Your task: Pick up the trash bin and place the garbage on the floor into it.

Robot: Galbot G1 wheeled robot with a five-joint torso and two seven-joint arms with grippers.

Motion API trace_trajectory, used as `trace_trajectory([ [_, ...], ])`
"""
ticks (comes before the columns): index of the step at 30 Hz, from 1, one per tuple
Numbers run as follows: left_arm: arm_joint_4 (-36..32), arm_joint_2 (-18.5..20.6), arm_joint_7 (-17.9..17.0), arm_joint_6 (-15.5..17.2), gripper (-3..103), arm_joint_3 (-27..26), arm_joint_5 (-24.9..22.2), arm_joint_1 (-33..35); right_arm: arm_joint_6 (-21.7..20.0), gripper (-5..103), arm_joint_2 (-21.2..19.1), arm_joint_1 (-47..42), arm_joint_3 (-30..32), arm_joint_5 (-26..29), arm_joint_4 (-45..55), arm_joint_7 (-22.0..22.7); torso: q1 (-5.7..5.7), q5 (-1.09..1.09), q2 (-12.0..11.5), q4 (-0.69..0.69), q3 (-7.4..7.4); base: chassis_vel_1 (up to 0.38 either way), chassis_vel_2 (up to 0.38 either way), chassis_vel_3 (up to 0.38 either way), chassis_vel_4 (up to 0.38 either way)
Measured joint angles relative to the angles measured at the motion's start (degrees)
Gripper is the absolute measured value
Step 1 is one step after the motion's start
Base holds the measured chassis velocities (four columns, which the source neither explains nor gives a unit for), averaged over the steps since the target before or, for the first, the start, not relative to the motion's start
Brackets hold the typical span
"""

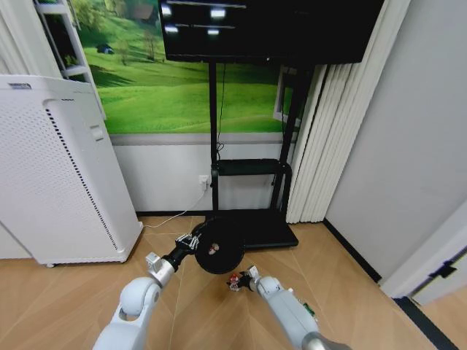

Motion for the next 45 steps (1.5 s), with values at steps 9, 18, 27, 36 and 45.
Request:
trace_trajectory([
  [9,0.0,0.0,0.0,0.0,8,0.0,0.0,0.2,2.0,100,1.0,1.0,1.5,-2.9,-4.2,0.0,0.00,0.00,0.0,0.00,0.00,0.000,0.000,0.000,0.000],
  [18,0.6,-0.3,0.0,0.0,8,0.2,0.0,-0.6,4.0,100,2.0,1.5,2.5,-4.8,-7.4,0.8,0.00,0.00,0.0,0.00,0.00,0.000,0.000,0.000,0.000],
  [27,1.0,-0.3,0.7,-0.1,8,0.3,-0.2,-0.9,6.4,91,3.4,2.1,5.8,-10.4,-10.8,2.8,0.00,0.00,0.0,0.00,0.00,0.000,0.000,0.000,0.000],
  [36,1.0,0.0,1.1,-0.2,8,0.2,-0.6,-1.0,7.2,58,3.9,2.1,7.5,-13.1,-11.1,3.6,0.00,0.00,0.0,0.00,0.00,0.000,0.000,0.000,0.000],
  [45,1.1,0.3,1.6,-0.3,8,-0.2,-0.8,-0.8,7.1,27,3.5,1.4,7.7,-13.5,-10.1,3.9,0.00,0.00,0.0,0.00,0.00,0.000,0.000,0.000,0.000],
])
